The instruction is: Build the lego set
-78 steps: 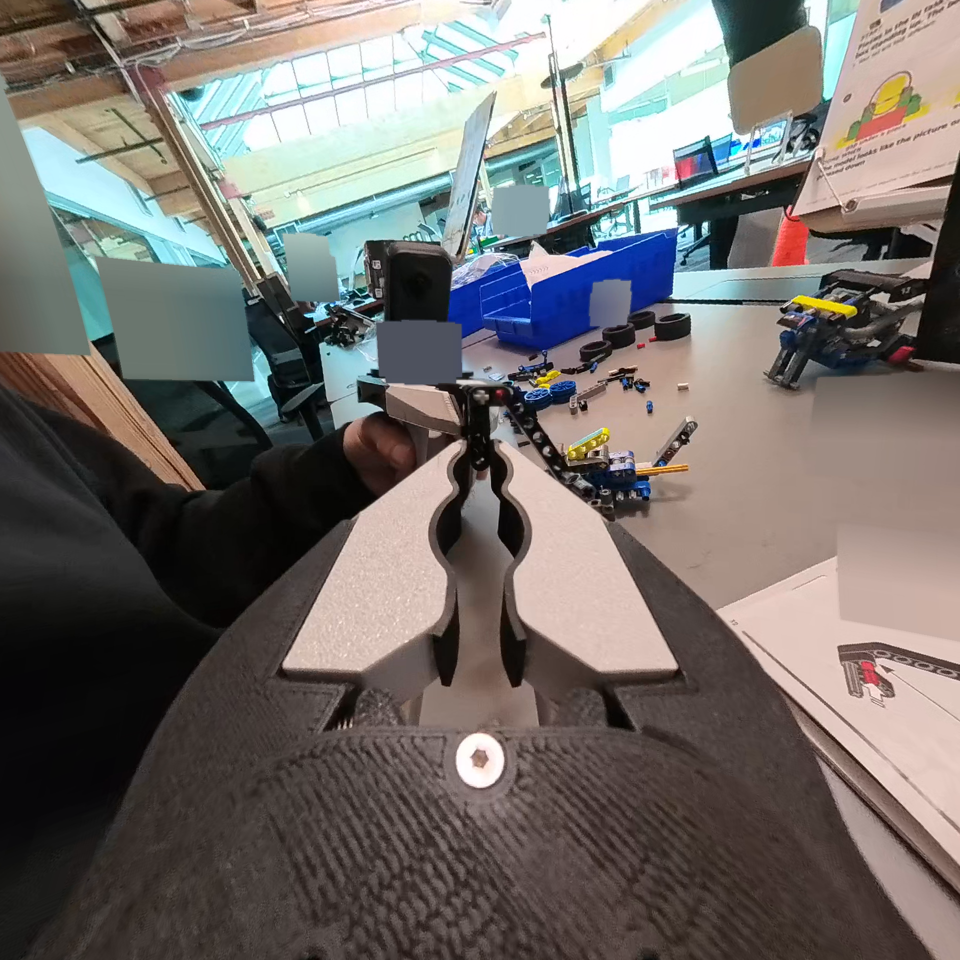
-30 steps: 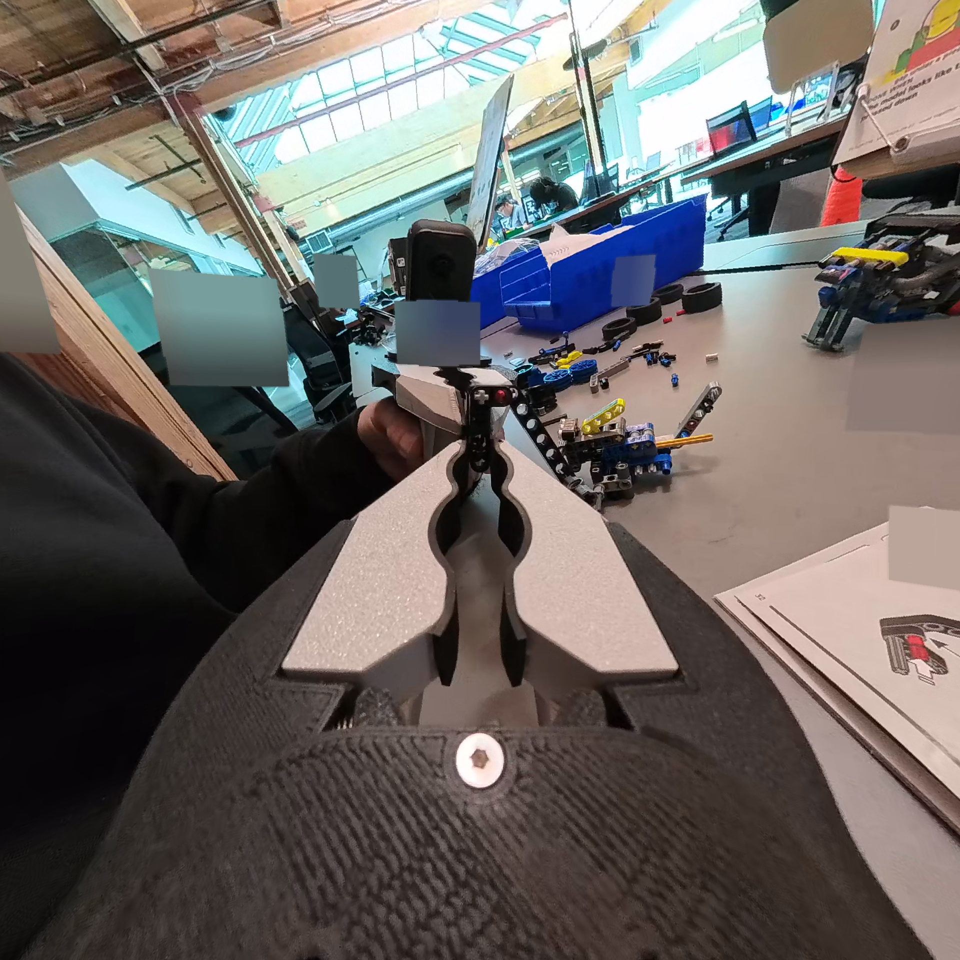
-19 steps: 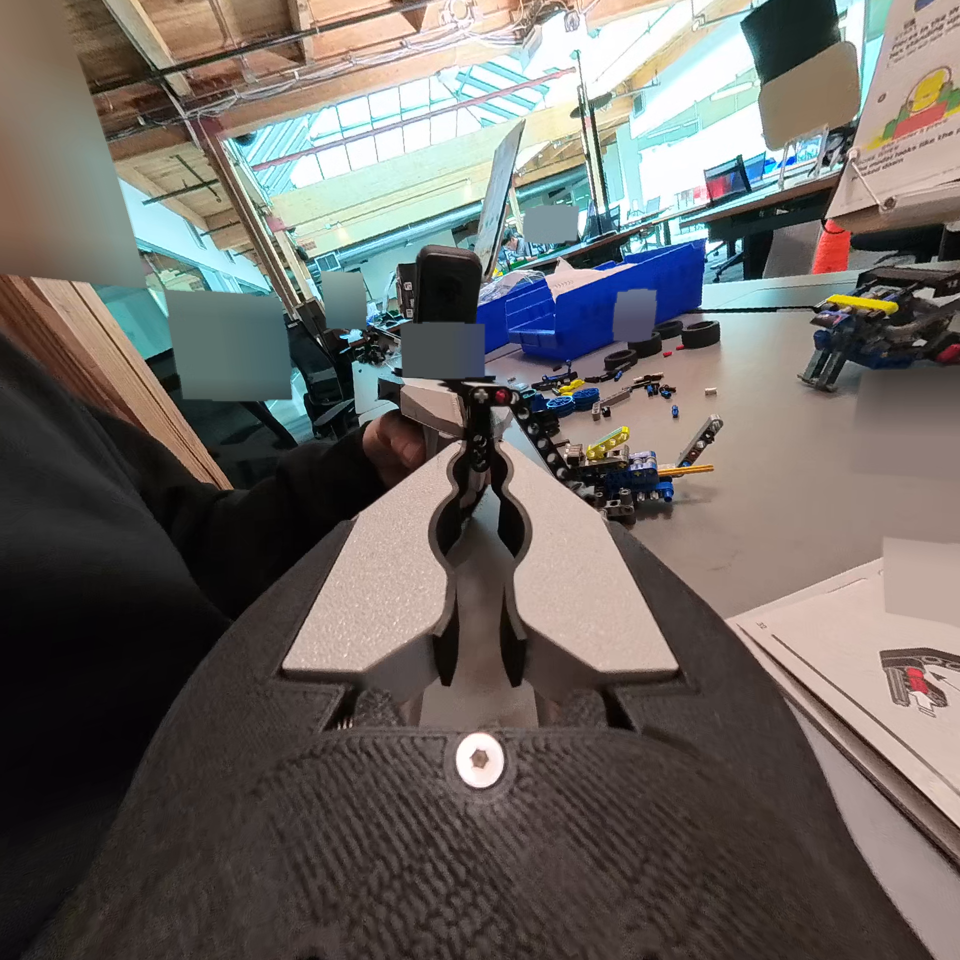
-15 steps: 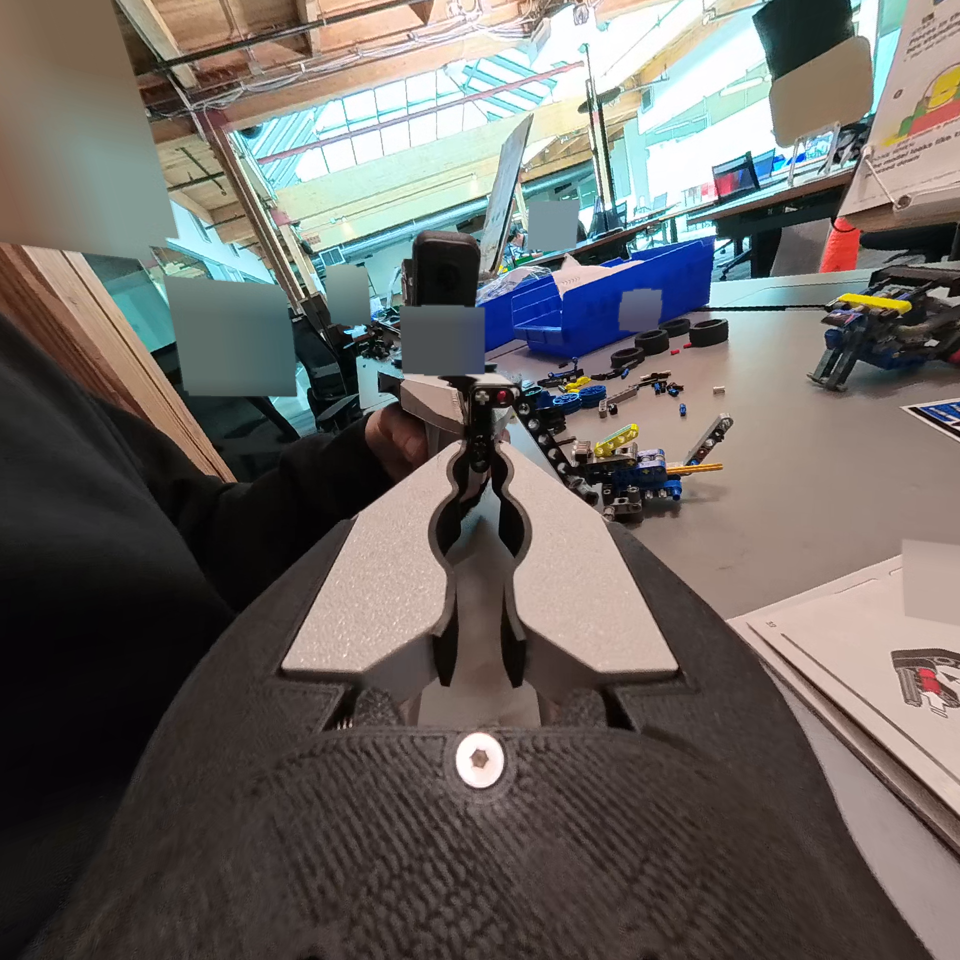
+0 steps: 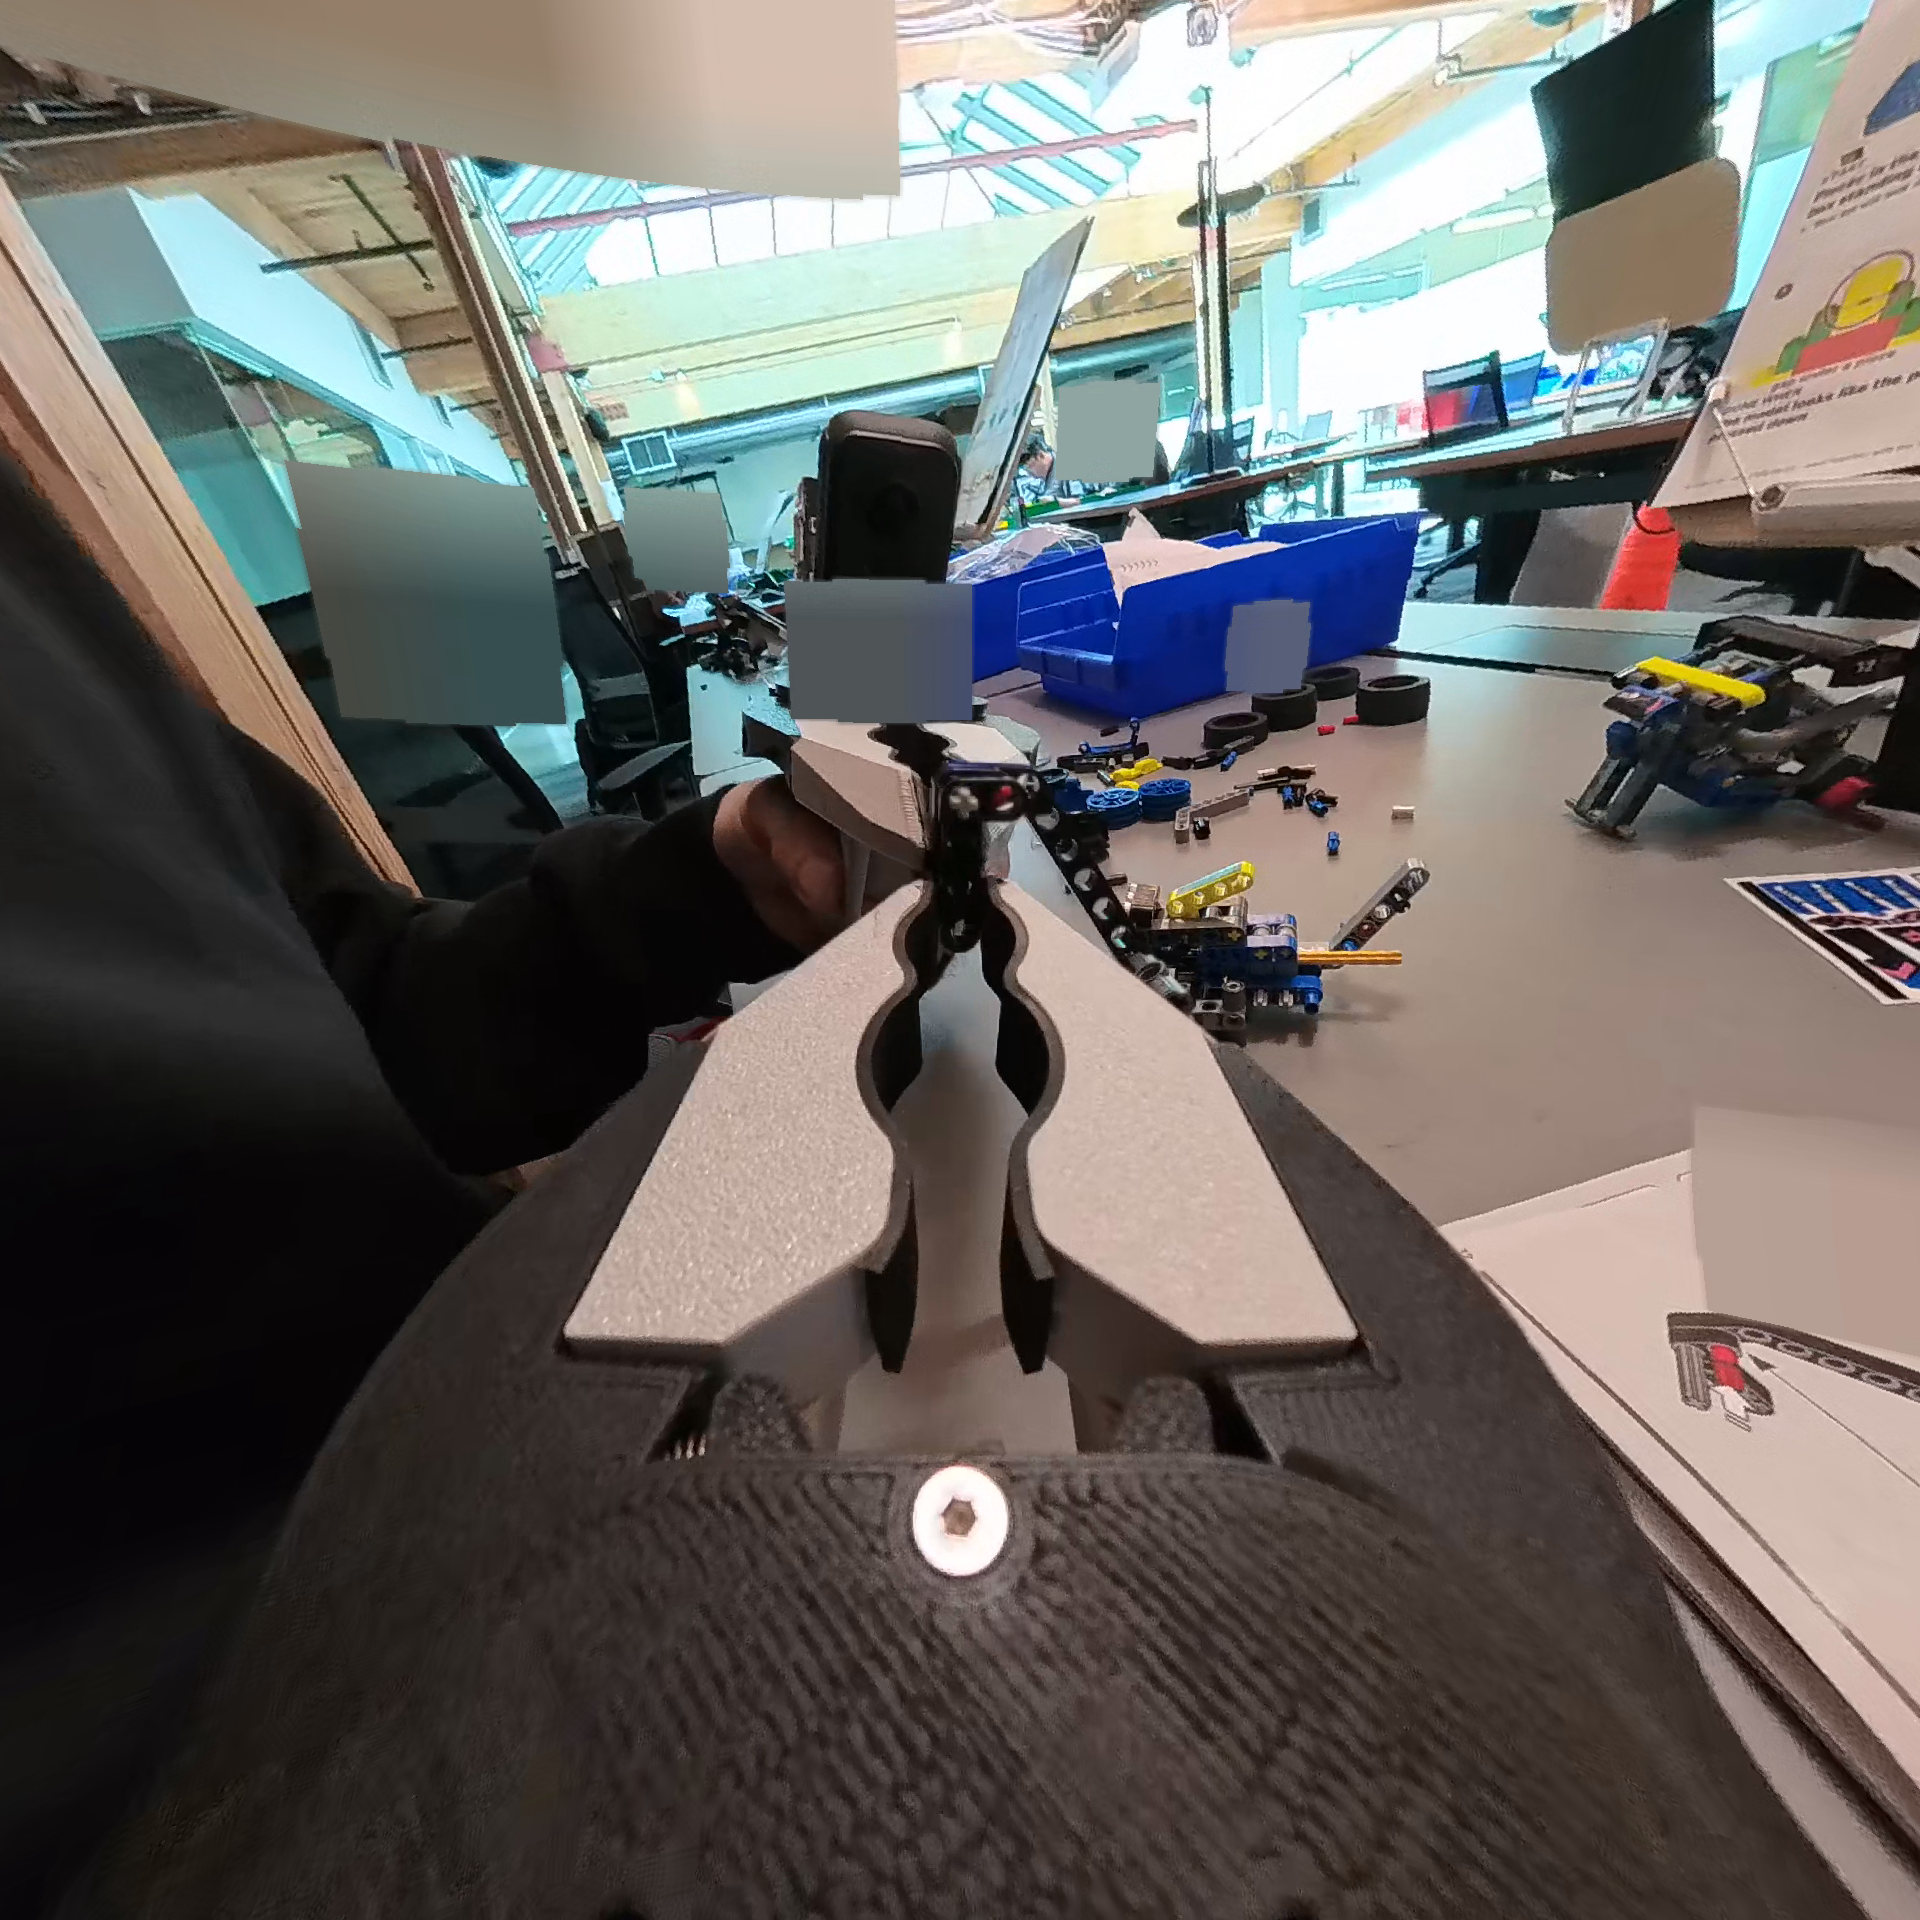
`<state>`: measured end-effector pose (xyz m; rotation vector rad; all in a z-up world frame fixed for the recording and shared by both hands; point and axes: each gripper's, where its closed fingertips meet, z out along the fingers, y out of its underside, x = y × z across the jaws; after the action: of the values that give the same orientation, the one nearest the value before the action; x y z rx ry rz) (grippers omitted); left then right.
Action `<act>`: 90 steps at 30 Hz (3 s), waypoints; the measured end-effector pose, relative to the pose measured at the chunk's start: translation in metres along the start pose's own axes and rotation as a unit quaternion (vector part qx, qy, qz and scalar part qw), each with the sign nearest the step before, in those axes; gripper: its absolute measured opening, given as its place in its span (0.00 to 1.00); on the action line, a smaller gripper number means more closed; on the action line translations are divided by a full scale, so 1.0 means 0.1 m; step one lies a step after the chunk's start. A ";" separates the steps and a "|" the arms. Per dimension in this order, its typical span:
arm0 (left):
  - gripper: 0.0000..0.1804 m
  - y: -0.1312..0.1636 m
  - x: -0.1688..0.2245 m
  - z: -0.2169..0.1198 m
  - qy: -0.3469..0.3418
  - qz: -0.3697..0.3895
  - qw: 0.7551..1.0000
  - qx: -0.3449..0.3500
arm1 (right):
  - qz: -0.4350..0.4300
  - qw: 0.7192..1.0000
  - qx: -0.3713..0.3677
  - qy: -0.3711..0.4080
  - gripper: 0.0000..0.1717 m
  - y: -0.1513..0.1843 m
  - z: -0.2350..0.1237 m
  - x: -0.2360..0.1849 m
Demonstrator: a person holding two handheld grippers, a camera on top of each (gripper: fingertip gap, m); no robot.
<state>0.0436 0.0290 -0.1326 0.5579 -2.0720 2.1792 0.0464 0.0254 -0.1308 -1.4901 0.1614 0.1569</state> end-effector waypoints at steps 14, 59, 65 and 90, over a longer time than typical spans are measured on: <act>0.02 -0.07 -0.12 0.14 0.003 -0.037 0.999 0.021 | -0.022 0.999 0.034 0.002 0.03 -0.09 -0.14 0.16; 0.02 -0.19 0.18 -0.28 -0.015 -0.038 0.989 0.140 | 0.019 0.996 0.071 -0.042 0.03 -0.30 0.15 -0.20; 0.02 -0.20 0.15 -0.30 -0.015 -0.045 0.987 0.153 | 0.017 0.996 0.083 -0.029 0.03 -0.31 0.18 -0.17; 0.02 -0.06 0.02 -0.44 -0.079 -0.009 0.994 0.068 | 0.073 0.995 0.015 -0.067 0.03 -0.10 0.33 -0.07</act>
<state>0.0346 0.0720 -0.1265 0.7838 -1.9908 2.3503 0.0418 0.0575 -0.1173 -1.4323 0.1627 0.3697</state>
